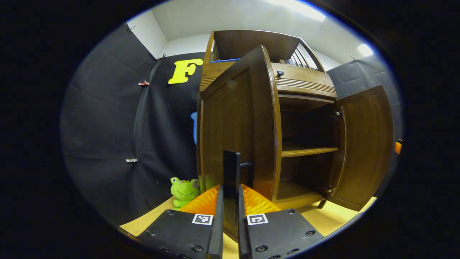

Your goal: Open the right door of the double-door shoe cabinet with the right hand, and open the left door with the left hand.

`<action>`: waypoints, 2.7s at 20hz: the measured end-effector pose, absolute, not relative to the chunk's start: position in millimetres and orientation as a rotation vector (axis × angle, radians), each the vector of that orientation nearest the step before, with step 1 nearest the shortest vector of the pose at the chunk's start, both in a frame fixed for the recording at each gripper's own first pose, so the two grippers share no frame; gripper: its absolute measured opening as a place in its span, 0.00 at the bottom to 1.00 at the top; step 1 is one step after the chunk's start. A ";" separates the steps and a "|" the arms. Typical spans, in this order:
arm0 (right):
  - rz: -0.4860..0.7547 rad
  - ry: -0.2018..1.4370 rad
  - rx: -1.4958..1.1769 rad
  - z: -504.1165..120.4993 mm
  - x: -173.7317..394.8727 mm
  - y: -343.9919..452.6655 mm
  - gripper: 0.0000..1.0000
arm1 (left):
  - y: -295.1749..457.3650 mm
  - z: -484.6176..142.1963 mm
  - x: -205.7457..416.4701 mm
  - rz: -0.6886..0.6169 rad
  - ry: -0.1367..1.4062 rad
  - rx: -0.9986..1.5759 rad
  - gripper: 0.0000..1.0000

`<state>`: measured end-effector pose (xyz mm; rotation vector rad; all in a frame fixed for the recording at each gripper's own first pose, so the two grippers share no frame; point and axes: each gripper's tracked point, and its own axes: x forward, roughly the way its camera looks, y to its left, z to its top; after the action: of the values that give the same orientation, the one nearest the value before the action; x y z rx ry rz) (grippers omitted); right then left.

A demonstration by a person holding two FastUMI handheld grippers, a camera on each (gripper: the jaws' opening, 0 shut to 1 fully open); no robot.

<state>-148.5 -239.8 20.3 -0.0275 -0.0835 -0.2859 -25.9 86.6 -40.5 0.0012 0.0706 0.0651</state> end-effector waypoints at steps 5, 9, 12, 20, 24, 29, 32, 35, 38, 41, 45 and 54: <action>-0.262 -0.086 0.016 24.4 -162.1 -216.5 0.97 | 123.4 -37.7 -41.5 0.106 0.075 0.011 0.13; -0.237 -0.088 -0.008 29.6 -168.7 -196.0 0.97 | 149.9 -32.6 -49.4 0.128 0.076 0.008 0.11; -0.200 -0.081 -0.012 28.8 -167.4 -176.3 0.97 | 174.0 -38.4 -54.6 0.155 0.101 0.012 0.11; -0.144 -0.060 -0.027 21.5 -157.2 -142.3 0.94 | 195.7 -40.6 -63.6 0.146 0.125 -0.008 0.10; -0.127 -0.056 -0.036 19.7 -153.8 -131.8 0.98 | 195.2 -41.9 -70.1 0.155 0.138 0.001 0.10; -0.108 -0.050 -0.031 17.3 -148.1 -122.0 0.98 | 188.9 -31.5 -85.8 0.158 0.125 0.008 0.11; -0.094 -0.050 -0.027 16.7 -146.6 -116.7 0.98 | 182.8 -25.4 -98.6 0.158 0.120 0.020 0.12; -0.080 -0.048 -0.030 16.0 -142.5 -110.4 0.98 | 163.2 -18.4 -109.4 0.130 0.102 0.027 0.26; -0.065 -0.049 -0.026 16.5 -139.5 -103.8 0.98 | 142.8 -7.9 -117.7 0.107 0.065 0.050 0.52; -0.046 -0.052 -0.019 16.9 -136.0 -96.6 1.00 | 122.5 0.8 -121.0 0.091 0.032 0.062 0.82; -0.015 -0.060 -0.015 17.5 -131.6 -86.8 0.98 | 91.8 3.4 -117.7 0.042 0.025 0.031 0.93; 0.060 -0.069 -0.017 14.8 -112.9 -62.0 1.00 | 30.3 -0.7 -103.8 -0.023 0.010 0.030 0.93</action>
<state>-112.9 -62.0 14.8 -0.0173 -0.0695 0.0602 -103.8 30.3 -0.7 0.0301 0.0104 -0.0228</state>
